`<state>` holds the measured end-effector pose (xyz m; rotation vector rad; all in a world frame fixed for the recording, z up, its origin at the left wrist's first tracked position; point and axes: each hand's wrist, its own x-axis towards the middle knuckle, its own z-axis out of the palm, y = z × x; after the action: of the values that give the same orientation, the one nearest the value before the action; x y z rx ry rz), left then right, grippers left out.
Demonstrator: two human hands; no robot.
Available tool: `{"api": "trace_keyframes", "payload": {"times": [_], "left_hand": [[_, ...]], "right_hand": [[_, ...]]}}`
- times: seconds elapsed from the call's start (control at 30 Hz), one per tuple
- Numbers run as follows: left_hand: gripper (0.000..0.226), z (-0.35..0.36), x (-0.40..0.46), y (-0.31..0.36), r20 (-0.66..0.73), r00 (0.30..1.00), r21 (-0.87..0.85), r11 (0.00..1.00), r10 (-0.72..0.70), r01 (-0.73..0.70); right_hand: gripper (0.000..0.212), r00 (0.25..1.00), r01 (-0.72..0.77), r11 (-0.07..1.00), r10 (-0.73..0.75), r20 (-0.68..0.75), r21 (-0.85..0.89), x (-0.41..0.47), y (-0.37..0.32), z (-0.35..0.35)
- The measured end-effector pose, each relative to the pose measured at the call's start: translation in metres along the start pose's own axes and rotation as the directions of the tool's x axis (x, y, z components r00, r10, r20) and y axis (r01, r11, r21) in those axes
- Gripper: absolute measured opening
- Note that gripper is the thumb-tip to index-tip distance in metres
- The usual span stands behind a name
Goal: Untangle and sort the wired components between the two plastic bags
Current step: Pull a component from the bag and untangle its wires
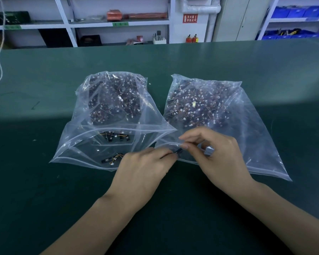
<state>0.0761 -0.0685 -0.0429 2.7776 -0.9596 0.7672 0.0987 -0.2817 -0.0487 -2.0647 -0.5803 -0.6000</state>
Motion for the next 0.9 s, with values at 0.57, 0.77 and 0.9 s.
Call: {"api": "trace_keyframes", "payload": {"times": [0.57,0.77,0.9], "left_hand": [[0.038,0.0046,0.0,-0.0029,-0.075,0.997,0.07,0.997,-0.014,0.019],[0.034,0.0063,0.0033,0.0023,-0.129,0.991,0.039,0.998,-0.042,0.047],[0.04,0.0025,0.0036,0.0032,-0.212,0.977,0.063,0.997,-0.02,0.034]], "right_hand": [[0.016,1.0,-0.008,0.998,0.008,-0.004,0.067,0.0019,-0.006,0.0008],[0.017,0.999,-0.03,0.997,0.028,0.028,0.072,0.0014,-0.005,0.0011],[0.016,0.999,-0.044,0.993,0.044,0.011,0.111,0.0015,-0.004,0.0006]]}}
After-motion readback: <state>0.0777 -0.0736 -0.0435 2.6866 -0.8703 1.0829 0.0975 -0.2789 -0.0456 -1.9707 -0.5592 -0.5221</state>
